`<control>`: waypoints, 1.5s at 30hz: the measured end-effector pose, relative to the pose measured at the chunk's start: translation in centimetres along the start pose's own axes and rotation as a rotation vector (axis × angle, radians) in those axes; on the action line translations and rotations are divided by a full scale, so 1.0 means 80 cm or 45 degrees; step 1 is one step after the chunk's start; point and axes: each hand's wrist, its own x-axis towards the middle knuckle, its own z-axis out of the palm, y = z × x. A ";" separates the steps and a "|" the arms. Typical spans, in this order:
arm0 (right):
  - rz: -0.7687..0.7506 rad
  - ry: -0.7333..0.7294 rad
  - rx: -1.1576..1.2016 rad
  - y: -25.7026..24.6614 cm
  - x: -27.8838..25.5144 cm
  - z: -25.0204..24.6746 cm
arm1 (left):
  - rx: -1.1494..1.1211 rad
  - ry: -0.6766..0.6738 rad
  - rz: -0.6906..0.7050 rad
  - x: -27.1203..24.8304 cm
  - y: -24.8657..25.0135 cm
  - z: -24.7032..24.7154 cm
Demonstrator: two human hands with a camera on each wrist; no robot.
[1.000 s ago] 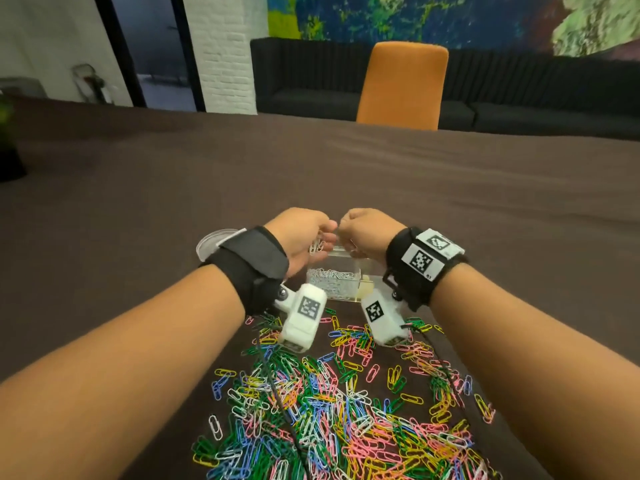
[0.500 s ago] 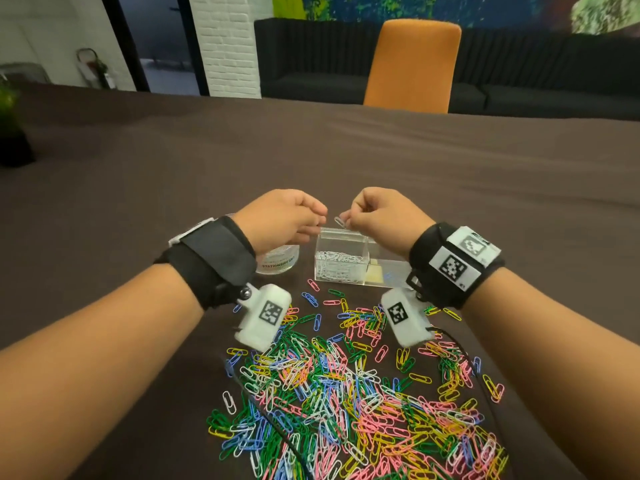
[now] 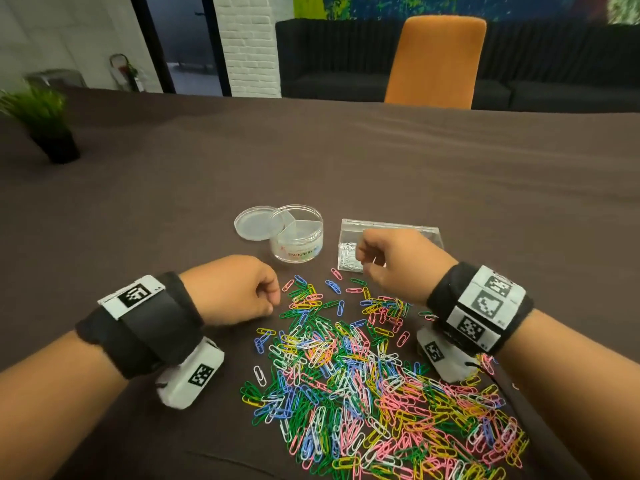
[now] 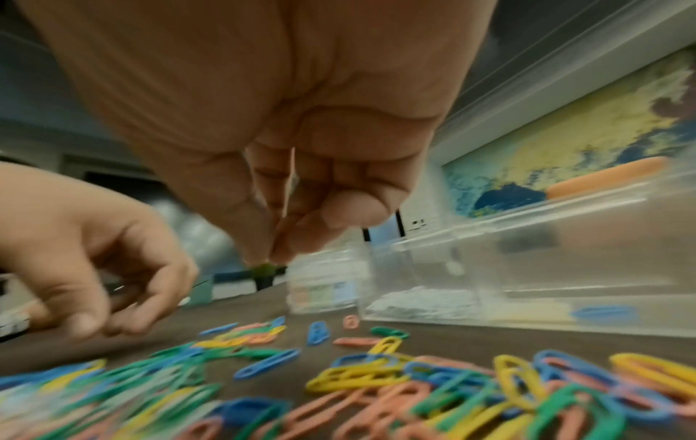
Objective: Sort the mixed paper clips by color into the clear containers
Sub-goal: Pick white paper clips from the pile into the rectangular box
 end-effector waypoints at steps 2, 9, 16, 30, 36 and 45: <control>-0.097 -0.145 -0.093 -0.020 -0.008 0.010 | 0.067 -0.060 -0.029 -0.008 -0.004 0.003; -0.115 -0.580 -0.384 -0.069 -0.004 0.043 | 0.235 -0.034 0.063 -0.011 0.022 0.027; 0.006 -0.547 -0.567 -0.066 0.011 0.049 | 0.403 0.061 -0.008 0.001 0.034 0.039; 0.024 -0.518 -0.512 -0.050 0.017 0.051 | 0.147 0.110 -0.125 -0.001 0.024 0.033; -0.045 -0.445 -0.535 -0.052 0.038 0.052 | 0.063 0.127 -0.086 -0.001 0.021 0.037; -0.039 -0.605 -0.622 -0.080 0.086 0.062 | -0.837 -0.044 -0.128 -0.007 0.002 0.025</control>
